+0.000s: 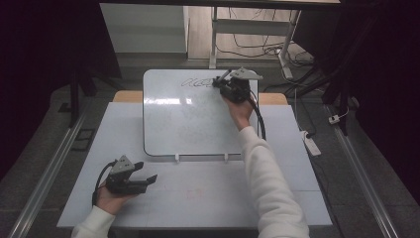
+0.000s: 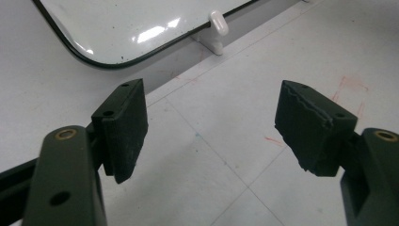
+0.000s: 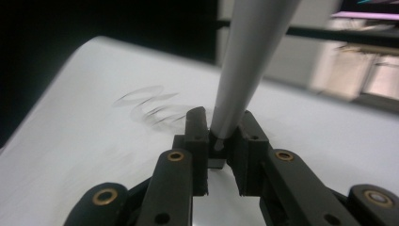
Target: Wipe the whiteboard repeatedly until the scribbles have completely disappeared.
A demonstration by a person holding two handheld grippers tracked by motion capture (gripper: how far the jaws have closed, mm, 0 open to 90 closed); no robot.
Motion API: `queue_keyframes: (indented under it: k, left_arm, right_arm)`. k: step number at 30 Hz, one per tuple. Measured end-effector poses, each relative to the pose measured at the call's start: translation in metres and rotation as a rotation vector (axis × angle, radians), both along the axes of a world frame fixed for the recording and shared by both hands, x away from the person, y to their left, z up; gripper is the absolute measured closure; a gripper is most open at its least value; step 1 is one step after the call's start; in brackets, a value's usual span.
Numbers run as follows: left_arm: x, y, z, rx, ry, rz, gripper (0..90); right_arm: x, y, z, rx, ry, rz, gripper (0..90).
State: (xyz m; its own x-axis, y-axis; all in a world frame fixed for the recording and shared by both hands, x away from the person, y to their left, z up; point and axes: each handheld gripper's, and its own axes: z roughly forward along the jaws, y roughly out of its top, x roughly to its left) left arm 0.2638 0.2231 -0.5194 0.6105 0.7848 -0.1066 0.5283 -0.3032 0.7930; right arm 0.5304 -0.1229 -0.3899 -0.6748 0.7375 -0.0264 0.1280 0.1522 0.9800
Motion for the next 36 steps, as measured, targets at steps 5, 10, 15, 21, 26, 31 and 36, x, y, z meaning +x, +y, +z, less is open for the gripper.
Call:
queue_keyframes:
  k: [5, 10, 15, 21, 26, 31, 36]
  left_arm:
    - [0.0, 0.0, 0.0, -0.004, 0.001, -0.002, 27.0]
    - [0.001, 0.0, 0.0, -0.001, 0.004, -0.002, 27.0]
    - [0.0, -0.002, 0.0, 0.003, 0.003, -0.007, 27.0]
    - [0.002, -0.001, -0.001, -0.002, 0.006, -0.007, 27.0]
    - [0.001, -0.004, 0.0, 0.003, 0.002, -0.009, 27.0]
    - [0.001, -0.002, 0.0, -0.003, 0.002, -0.01, 27.0]
    - [0.001, -0.002, 0.0, -0.004, 0.005, -0.012, 27.0]
  right_arm:
    - [0.008, -0.01, 0.004, 0.084, 0.02, -0.06, 77.8]
    - [-0.003, 0.015, -0.005, -0.038, 0.036, 0.1, 77.8]
    - [0.011, -0.001, 0.007, 0.052, -0.001, -0.059, 77.8]
    - [-0.001, 0.017, -0.004, -0.014, 0.048, 0.096, 77.8]
    - [0.003, 0.014, 0.003, -0.021, 0.006, 0.021, 77.8]
    - [0.005, 0.012, 0.001, 0.052, 0.019, -0.018, 77.8]
    - [-0.008, 0.032, -0.007, -0.064, 0.014, 0.094, 77.8]
